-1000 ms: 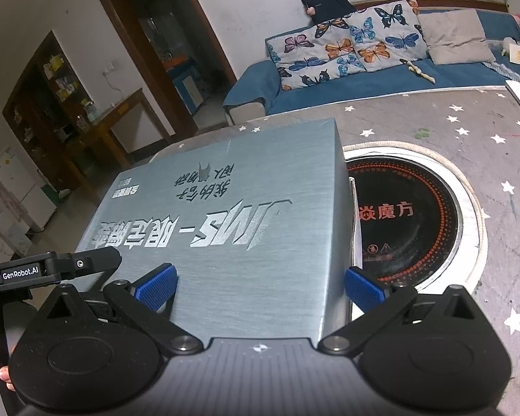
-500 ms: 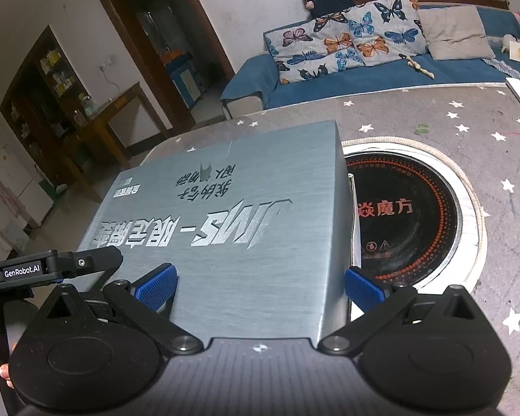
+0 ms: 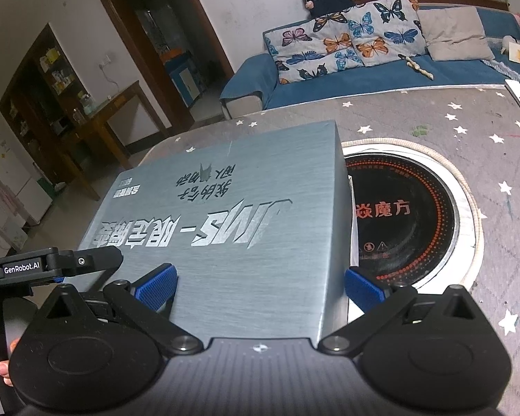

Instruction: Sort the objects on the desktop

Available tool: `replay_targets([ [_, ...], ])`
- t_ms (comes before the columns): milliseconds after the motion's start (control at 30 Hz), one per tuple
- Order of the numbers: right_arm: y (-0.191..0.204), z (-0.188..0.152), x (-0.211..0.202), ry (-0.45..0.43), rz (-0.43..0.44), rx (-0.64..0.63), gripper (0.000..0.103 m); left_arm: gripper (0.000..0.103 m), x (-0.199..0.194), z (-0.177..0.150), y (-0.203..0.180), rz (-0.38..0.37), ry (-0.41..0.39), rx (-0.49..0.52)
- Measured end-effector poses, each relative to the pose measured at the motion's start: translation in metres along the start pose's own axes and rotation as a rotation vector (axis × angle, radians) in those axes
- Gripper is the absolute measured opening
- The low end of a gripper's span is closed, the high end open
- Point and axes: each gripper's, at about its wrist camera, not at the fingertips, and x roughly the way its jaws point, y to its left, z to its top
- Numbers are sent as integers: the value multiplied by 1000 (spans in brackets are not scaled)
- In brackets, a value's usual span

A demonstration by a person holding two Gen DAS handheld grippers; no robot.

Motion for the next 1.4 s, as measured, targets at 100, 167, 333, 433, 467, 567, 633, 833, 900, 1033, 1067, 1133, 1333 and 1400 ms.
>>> replay_targets([
  [100,-1,-1,1,2,-1,2,103,103,1,-1,1,-1,4,1],
  [167,-3,-1,2,5,-1,4,103,103,3,-1,0,1,5,7],
  [333,-6,-3,6,12,3,11,103,103,5,-2,-1,9,6,16],
  [433,-7,-3,7,12,3,11,103,103,5,-1,0,11,7,16],
  [467,-7,-3,8,12,3,11,103,103,5,-1,0,11,7,16],
  [567,-6,-3,7,10,4,10,103,103,8,-3,-4,12,2,22],
  [633,-5,-4,6,8,6,11,103,103,8,-4,-6,14,1,24],
  [833,-1,-4,-3,-11,9,4,103,103,-2,-5,-14,12,-19,23],
  [900,3,-5,-9,-24,11,-4,103,103,-9,-7,-16,8,-31,24],
  [1033,9,-10,-23,-57,13,-14,103,103,-24,-12,-21,7,-58,29],
  [1067,10,-12,-26,-63,14,-14,103,103,-29,-14,-22,9,-64,33],
  [1133,12,-17,-33,-73,18,-13,103,103,-37,-19,-24,7,-76,39],
  [1333,21,-39,-56,-103,21,-34,103,103,-65,-46,-23,3,-101,36],
  [1400,22,-49,-63,-108,25,-36,103,103,-74,-57,-24,7,-111,40],
])
